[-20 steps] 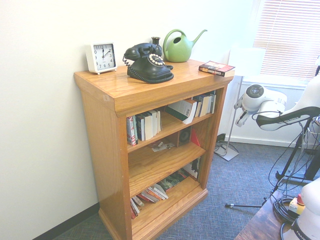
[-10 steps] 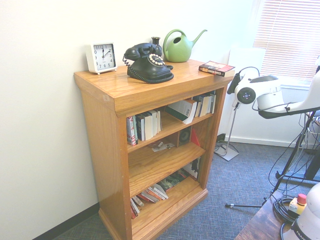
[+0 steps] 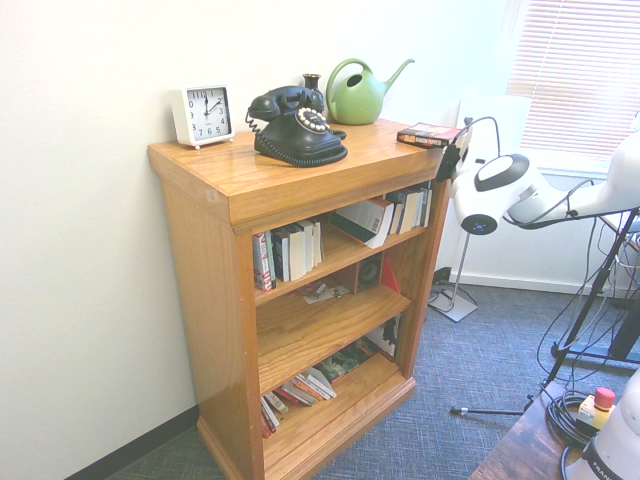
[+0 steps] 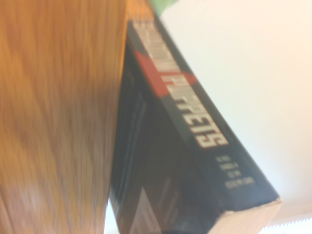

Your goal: Organize the shelf

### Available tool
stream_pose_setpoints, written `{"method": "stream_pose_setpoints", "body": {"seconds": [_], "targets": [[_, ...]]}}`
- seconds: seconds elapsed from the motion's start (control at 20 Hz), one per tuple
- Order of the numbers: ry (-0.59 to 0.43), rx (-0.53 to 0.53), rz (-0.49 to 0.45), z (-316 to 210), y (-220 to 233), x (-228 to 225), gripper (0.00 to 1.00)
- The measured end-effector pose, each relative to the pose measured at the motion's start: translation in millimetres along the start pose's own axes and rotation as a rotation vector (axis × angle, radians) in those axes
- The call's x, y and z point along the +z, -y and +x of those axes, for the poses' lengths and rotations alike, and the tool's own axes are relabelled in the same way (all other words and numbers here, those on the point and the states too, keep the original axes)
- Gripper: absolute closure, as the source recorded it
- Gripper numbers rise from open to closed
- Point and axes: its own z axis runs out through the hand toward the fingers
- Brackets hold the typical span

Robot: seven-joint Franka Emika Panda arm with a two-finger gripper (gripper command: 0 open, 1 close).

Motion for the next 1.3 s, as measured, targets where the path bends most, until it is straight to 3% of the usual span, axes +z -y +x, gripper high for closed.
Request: {"method": "stream_pose_setpoints", "body": {"seconds": [0.45,0.95,1.0,1.3], "targets": [[-0.008,0.044,0.161,-5.6,36.1,-14.4,0.00],[-0.028,0.142,0.286,-0.1,12.9,-9.3,0.00],[-0.030,0.147,0.290,3.5,9.3,-8.4,1.00],[-0.036,0.161,0.303,11.1,-1.3,-10.6,1.00]]}}
